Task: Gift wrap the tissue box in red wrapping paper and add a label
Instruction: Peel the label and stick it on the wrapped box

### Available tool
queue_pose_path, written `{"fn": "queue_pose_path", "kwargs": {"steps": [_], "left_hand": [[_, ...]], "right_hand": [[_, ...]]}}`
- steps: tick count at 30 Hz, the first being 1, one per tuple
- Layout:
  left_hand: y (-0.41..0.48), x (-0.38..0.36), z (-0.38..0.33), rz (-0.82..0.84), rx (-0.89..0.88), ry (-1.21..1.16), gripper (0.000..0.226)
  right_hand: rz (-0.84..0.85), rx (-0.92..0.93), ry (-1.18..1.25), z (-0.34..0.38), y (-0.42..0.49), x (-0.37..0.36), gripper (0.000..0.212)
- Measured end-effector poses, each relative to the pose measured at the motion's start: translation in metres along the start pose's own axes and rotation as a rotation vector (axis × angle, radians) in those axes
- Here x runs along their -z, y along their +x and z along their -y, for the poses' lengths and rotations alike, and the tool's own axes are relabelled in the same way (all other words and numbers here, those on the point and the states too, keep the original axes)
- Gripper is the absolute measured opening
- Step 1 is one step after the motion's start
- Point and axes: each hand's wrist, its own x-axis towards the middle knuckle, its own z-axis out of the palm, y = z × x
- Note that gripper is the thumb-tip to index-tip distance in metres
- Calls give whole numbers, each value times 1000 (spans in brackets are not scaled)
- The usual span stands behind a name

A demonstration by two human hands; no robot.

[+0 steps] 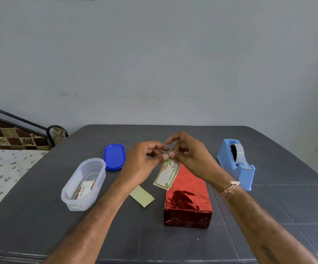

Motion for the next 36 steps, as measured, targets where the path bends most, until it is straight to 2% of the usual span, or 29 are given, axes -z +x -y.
{"fn": "queue_pose_path", "kwargs": {"steps": [3,5,8,10,12,14,16,18,23,25,28,32,36], "left_hand": [[0,-4,0,16,-21,52,9],[1,-7,0,-28,-10,77,5],[5,-14,2,-160,79,-5,7],[7,-21,2,-263,169,-211,8],[8,-30,-1,-338,275,-399,7],[10,-40,-2,-368,369,-522,6],[11,-49,-3,-389,406,-581,6],[11,-57,0,-404,404,-571,7],[11,-68,12,-390,401,-490,5],[11,-72,17,-378,422,-462,3],[13,-78,30,-343,492,-381,9],[23,-88,60,-309,578,-244,29],[25,-90,61,-331,635,-117,23]], "right_hand": [[11,-11,8,-3,-1,4,28],[-57,-46,27,-5,-4,3,31],[-387,-176,102,-13,-19,-2,40],[-526,-324,324,-16,-35,-10,43],[-482,-496,613,-18,-46,-21,44],[-399,-615,813,-20,-51,-27,33],[-408,-651,919,-22,-50,-27,21],[-490,-663,951,-27,-48,-22,15],[-600,-625,809,-41,-41,-7,10],[-635,-626,677,-47,-38,-5,10],[-671,-624,365,-57,-37,-6,24],[-624,-586,48,-65,-35,-8,24],[-563,-560,-110,-71,-33,-11,17]]}}
